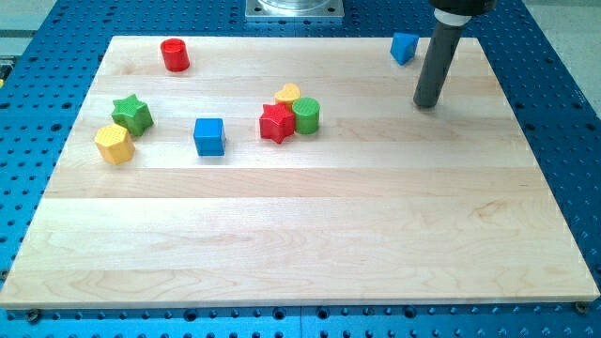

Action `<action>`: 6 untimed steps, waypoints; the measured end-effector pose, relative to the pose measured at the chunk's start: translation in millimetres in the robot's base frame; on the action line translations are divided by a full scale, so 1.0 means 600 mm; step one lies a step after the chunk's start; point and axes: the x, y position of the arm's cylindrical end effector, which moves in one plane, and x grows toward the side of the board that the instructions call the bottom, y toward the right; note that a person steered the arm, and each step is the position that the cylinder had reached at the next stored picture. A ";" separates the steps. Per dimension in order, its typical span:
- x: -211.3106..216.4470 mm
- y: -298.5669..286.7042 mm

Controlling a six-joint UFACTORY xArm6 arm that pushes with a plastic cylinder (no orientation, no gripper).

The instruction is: Nudge the triangle slightly to the left

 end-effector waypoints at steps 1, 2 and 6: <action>-0.008 0.015; -0.013 0.048; -0.183 0.217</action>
